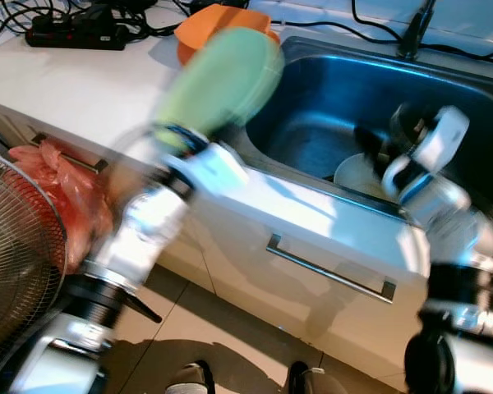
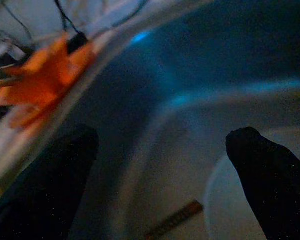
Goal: Kitchen organization
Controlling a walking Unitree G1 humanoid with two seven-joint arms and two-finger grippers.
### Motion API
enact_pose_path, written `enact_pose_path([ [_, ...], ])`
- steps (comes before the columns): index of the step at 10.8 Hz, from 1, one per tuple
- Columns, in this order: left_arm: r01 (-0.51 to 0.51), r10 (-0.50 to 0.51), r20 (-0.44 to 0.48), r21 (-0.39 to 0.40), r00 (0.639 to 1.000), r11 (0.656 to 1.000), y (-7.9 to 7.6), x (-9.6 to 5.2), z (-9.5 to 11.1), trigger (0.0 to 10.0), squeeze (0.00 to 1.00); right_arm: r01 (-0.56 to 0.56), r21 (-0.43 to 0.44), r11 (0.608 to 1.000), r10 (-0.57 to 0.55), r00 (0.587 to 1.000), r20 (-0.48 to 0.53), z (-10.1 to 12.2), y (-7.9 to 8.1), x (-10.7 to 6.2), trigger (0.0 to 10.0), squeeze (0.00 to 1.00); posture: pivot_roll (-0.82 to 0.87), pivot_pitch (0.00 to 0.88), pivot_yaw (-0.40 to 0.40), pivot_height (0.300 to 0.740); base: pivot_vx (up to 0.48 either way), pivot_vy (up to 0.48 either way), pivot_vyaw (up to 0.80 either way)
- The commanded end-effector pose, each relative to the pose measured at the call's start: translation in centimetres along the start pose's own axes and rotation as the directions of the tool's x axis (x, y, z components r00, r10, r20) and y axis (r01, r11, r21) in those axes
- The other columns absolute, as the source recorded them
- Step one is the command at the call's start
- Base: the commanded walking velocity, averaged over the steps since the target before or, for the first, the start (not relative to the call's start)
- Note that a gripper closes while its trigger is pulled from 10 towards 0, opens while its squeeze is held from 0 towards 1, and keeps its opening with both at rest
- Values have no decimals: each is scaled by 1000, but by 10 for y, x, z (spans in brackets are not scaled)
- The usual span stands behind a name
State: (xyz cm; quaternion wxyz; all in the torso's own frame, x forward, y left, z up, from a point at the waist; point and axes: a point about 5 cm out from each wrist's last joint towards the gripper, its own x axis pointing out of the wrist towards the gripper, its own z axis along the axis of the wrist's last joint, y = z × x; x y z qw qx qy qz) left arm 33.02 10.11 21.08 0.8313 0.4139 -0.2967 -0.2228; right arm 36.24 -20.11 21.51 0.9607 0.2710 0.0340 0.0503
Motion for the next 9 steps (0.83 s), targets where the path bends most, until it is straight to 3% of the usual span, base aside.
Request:
enact_pose_path([
  [1,-15,14,59,18,998,1000,-3,2,10,0,0,-56,28,998,56,998,-8,4,5,-2,10000,0,-29,151,15,740,0,0,0],
  [2,14,-13,98,-8,995,1000,-20,9,19,0,0,-165,71,984,165,986,15,16,17,-5,10000,0,-45,154,9,740,0,0,0],
  [3,28,-24,120,-30,993,999,-33,15,26,0,0,-220,40,975,220,975,5,19,23,-8,10000,1000,-62,156,2,740,0,0,0],
  [6,33,-26,151,-44,988,998,-42,26,34,0,0,-198,10,980,198,980,3,22,18,-11,10000,1000,-81,161,-2,740,0,0,0],
  [9,19,-17,116,-16,993,1000,-40,27,23,0,0,-219,19,976,218,975,48,30,19,-14,10000,1000,-80,158,-5,740,0,0,0],
])
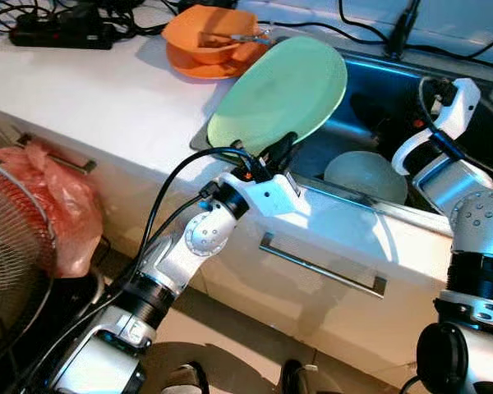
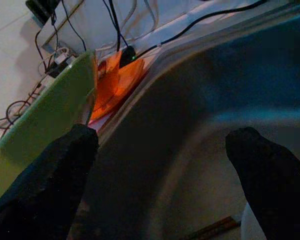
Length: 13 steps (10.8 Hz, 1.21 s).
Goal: Kitchen organization
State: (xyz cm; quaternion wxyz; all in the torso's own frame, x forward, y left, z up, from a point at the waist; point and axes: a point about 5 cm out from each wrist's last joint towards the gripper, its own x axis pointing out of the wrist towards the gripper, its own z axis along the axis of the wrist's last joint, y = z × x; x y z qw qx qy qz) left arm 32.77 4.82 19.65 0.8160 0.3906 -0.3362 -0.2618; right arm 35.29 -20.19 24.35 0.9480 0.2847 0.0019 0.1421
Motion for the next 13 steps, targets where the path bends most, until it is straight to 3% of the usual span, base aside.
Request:
enact_pose_path([
  [1,-4,4,-10,17,1000,1000,1,0,-4,0,0,-42,5,999,41,998,44,9,6,-3,10000,1000,-82,157,-6,740,0,0,0],
  [2,-10,10,-16,12,1000,1000,0,1,-6,0,0,-97,54,994,93,993,78,13,13,-5,10000,1000,-93,152,-4,740,0,0,0],
  [4,-15,15,-14,7,1000,1000,-1,6,-5,0,0,-165,67,984,157,982,102,18,21,-11,10000,1000,-113,150,-2,740,0,0,0],
  [6,-23,23,-11,5,1000,1000,-2,13,-6,0,0,-230,67,971,224,971,81,17,29,-20,10000,1000,-133,147,-1,740,0,0,0],
  [7,-21,21,-9,6,1000,1000,-4,16,-5,0,0,-215,87,973,212,976,41,6,30,-19,10000,996,-134,146,-1,740,0,0,0],
  [8,-24,24,0,5,1000,1000,-4,18,-2,0,0,-217,104,971,217,976,12,-4,33,-19,10000,886,-133,147,-2,740,0,0,0],
  [9,-28,28,8,1,1000,1000,-5,20,0,0,0,-230,111,967,233,972,-10,-11,37,-19,10000,553,-131,147,-1,740,0,0,0],
  [10,-31,31,15,-6,999,1000,-7,22,2,0,0,-241,122,963,246,969,-23,-17,41,-18,10000,0,-128,145,1,740,0,0,0],
  [13,-24,25,49,-27,998,999,-19,26,13,0,0,-249,152,957,256,966,-34,-25,47,-15,10000,0,-109,148,-6,740,0,0,0],
])
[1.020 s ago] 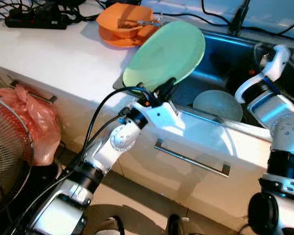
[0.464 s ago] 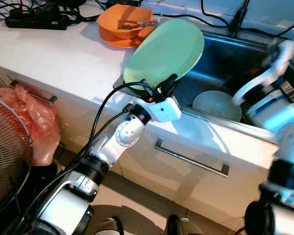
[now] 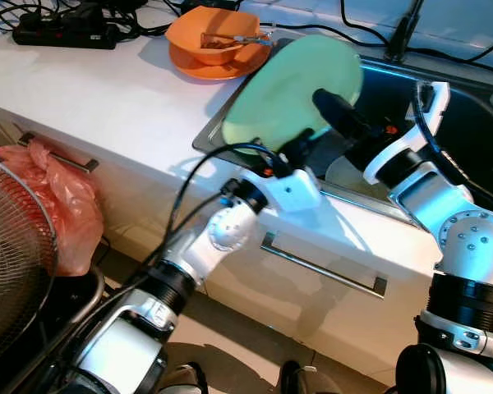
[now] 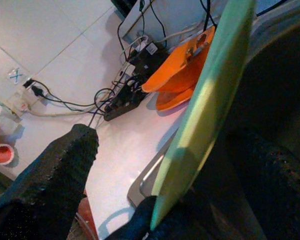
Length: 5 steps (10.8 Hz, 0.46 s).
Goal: Kitchen organization
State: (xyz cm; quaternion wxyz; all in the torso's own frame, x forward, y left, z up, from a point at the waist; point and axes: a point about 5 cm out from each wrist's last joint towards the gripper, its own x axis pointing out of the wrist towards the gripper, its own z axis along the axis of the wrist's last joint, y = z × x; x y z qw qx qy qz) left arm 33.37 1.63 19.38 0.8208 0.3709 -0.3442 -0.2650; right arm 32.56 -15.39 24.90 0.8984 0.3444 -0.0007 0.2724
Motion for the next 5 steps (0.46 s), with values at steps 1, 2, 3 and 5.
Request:
enact_pose_path([
  [1,-8,8,42,10,999,1000,-3,2,9,0,0,5,14,1000,-5,1000,-4,-4,0,1,10000,0,-98,151,-11,740,0,0,0],
  [2,-10,9,58,22,998,1000,-4,3,13,0,0,5,19,1000,-5,1000,-8,-5,1,3,10000,0,-94,153,-14,740,0,0,0],
  [3,-16,12,79,38,997,999,-6,2,18,0,0,23,28,999,-23,1000,-15,-8,-1,4,10000,0,-90,155,-19,740,0,0,0],
  [5,-17,13,92,50,996,999,-10,0,22,0,0,113,30,993,-112,993,-37,-17,-12,5,10000,0,-89,158,-24,740,0,0,0],
])
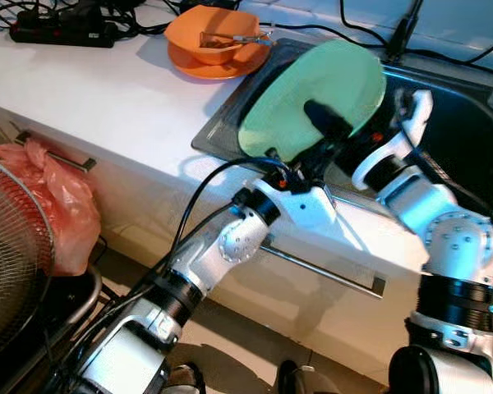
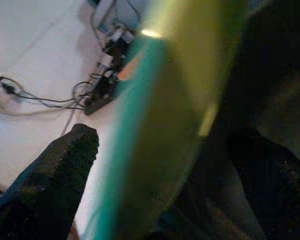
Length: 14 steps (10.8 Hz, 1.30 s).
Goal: Kitchen organization
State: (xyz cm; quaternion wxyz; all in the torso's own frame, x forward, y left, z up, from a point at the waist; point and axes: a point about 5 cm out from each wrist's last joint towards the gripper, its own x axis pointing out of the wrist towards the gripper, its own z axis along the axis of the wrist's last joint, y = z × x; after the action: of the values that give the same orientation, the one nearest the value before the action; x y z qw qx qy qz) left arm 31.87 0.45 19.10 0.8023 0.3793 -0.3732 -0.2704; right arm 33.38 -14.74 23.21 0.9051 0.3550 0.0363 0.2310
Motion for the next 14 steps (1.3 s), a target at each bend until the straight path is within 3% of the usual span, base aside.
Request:
enact_pose_path([
  [1,-25,24,33,10,999,1000,0,2,9,0,0,62,2,998,-62,998,-4,-6,-8,0,9216,0,-89,161,-28,740,0,0,0],
  [2,-35,35,32,16,999,999,0,1,11,0,0,117,-5,993,-117,993,19,-5,-13,3,10000,0,-89,164,-30,740,0,0,0],
  [5,-35,35,3,38,999,999,0,-11,4,0,0,217,-32,976,-212,969,127,23,-29,5,10000,0,-86,174,-37,740,0,0,0],
  [8,-18,18,-3,49,1000,999,-3,-21,3,0,0,235,-42,971,-224,958,179,41,-32,12,10000,0,-84,177,-37,740,0,0,0],
  [11,-6,5,12,57,1000,998,-4,-24,7,0,0,219,-14,976,-214,963,161,42,-33,20,10000,0,-78,181,-43,740,0,0,0],
  [14,7,-8,16,61,1000,998,-4,-24,7,0,0,172,-42,984,-169,984,60,30,-29,26,10000,0,-82,186,-43,740,0,0,0],
])
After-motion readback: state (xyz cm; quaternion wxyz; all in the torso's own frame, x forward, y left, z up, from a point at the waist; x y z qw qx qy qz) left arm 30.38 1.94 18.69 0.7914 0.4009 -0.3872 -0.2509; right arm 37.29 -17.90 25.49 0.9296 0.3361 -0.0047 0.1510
